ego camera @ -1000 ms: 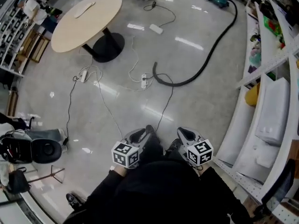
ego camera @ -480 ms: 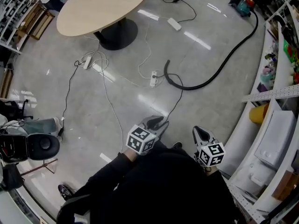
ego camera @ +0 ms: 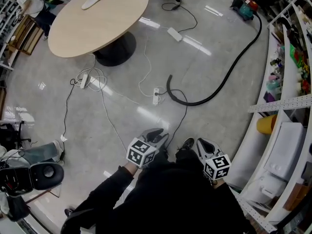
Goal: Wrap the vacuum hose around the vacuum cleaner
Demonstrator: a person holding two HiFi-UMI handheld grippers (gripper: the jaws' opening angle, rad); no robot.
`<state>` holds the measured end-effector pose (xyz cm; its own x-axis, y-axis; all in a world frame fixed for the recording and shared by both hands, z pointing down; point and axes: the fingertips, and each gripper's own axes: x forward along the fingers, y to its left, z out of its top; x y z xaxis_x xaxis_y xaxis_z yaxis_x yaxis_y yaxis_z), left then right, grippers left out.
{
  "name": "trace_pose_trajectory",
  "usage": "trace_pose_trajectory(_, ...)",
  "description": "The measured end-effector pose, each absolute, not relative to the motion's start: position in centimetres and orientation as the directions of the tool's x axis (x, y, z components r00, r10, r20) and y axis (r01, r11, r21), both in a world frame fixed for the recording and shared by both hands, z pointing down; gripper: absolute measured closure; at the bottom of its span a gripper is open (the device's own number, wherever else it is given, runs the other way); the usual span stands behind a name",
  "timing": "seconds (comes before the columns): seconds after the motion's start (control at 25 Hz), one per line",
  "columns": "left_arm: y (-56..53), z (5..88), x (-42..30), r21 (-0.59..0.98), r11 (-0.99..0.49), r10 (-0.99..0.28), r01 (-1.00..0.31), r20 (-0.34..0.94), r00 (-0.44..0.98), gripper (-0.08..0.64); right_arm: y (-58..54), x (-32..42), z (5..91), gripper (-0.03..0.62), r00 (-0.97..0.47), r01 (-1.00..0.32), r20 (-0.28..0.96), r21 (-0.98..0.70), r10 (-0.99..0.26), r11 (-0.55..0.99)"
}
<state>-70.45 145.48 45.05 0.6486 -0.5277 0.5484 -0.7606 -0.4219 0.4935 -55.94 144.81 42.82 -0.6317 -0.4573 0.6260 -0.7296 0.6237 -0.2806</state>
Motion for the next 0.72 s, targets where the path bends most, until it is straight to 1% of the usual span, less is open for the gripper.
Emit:
trace_pose_trajectory(0.12,143.5,45.1,-69.8,0.490,-0.432,-0.517,-0.757,0.553,0.653,0.426,143.0,-56.3,43.2,0.575,-0.645,-0.715,0.626,-0.291,-0.438,0.636)
trace_pose_trajectory(0.24,141.8,45.4,-68.6,0.475,-0.427,-0.524,-0.769,0.563,0.639,0.426,141.7,-56.5,44.8,0.575,-0.679,-0.667,0.625,-0.303,-0.386,0.681)
trace_pose_trajectory(0.44,137.0,45.4,-67.8,0.373,-0.431,-0.554,-0.822,0.610,0.567,0.426,136.0,-57.1,47.2,0.575,-0.741,-0.579,0.600,-0.342,-0.302,0.740)
trace_pose_trajectory(0.56,134.5,46.2,-67.7,0.330,-0.393,-0.556,-0.859,0.659,0.507,0.426,131.9,-56.8,49.3,0.574,-0.759,-0.518,0.608,-0.347,-0.233,0.782)
trace_pose_trajectory(0.72,131.5,48.2,-66.5,0.315,-0.328,-0.525,-0.891,0.723,0.449,0.426,127.2,-55.1,53.9,0.573,-0.749,-0.437,0.653,-0.359,-0.113,0.825)
